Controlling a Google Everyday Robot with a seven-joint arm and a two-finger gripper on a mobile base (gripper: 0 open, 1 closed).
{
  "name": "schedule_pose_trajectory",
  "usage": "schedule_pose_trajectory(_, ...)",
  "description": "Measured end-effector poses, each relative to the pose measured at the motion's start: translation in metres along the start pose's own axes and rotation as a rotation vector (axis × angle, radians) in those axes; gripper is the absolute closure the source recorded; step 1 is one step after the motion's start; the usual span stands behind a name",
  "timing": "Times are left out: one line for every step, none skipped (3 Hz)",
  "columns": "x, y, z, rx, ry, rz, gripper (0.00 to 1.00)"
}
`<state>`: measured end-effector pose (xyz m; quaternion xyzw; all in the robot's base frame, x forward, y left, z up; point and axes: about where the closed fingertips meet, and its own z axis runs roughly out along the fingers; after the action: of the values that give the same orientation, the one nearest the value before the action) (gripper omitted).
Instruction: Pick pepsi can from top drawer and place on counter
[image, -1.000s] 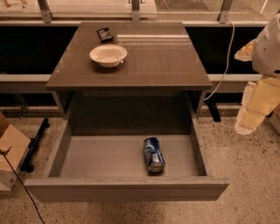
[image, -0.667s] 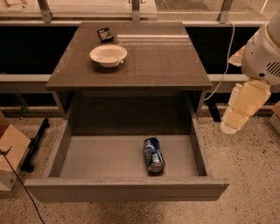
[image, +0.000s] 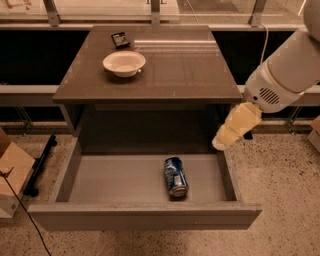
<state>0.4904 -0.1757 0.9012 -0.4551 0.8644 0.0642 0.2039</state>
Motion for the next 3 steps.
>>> schedule_pose_trajectory(-0.005,-0.003,0.043,-0.041,-0.009,0.153,0.0)
schedule_pose_trajectory(-0.012,0.002,0.081,-0.095,0.002,0.267,0.0)
schedule_pose_trajectory(-0.022,0.008,0.113,-0.14,0.022,0.337,0.0)
